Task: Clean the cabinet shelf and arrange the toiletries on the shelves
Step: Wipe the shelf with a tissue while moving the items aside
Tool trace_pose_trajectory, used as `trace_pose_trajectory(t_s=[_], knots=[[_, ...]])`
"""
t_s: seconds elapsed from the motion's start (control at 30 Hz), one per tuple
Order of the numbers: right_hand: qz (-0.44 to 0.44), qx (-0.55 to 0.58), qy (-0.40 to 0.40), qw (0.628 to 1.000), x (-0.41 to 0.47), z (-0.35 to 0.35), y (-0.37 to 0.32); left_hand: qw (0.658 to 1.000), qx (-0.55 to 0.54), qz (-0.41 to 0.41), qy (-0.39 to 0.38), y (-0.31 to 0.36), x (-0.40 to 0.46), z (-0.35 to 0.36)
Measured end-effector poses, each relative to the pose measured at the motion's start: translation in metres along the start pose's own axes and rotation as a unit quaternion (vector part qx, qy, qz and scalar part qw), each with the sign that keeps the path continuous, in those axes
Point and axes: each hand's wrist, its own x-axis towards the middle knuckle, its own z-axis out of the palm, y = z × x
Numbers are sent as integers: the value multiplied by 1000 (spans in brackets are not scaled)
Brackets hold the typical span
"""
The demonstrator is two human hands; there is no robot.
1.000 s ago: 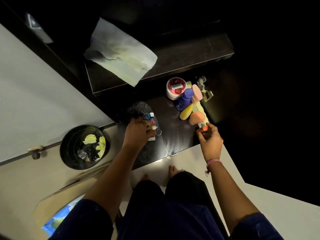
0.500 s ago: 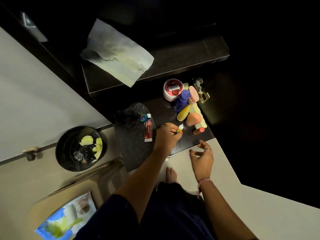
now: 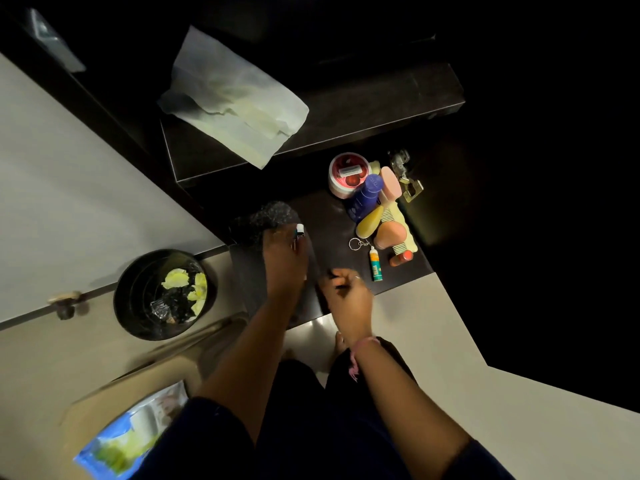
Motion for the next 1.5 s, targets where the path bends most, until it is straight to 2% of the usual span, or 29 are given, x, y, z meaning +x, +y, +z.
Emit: trace_pose_trajectory(t_s=[0.1,0.17,0.3,0.5,0.57,0.67,0.83,1.03,1.2,1.33,1.4,1.5], knots=[[-10,-54,-14,998,9,21,-19,996,41,-33,-66,-17,28,-5],[-18,-78,-10,997,12,33,-24,990,80,-22,-117,-23,38,-4],[59,5,-17,998,18,44,-21,978,122,21,-168,-22,44,-2],[128,156,-24,979,18,34,-19,981,117,33,-150,-15,48,-4],[137,219,-29,966,17,24,-19,985,91,51,-137,-7,48,-4],[138,253,-6,958,13,1,-13,989,35,52,-136,9,45,0],[156,262,84,949,11,-37,14,986,15,57,-156,31,29,23],[177,249,160,939,14,-35,28,981,27,36,-190,41,14,53],[137,178,167,960,2,-26,19,984,-17,5,-175,43,13,53],[107,129,123,978,-7,-13,20,995,38,11,-90,24,13,36],[103,112,92,984,-10,-6,17,993,98,-31,-66,14,12,24],[92,116,68,987,-12,-1,9,981,117,-124,-97,5,8,14]])
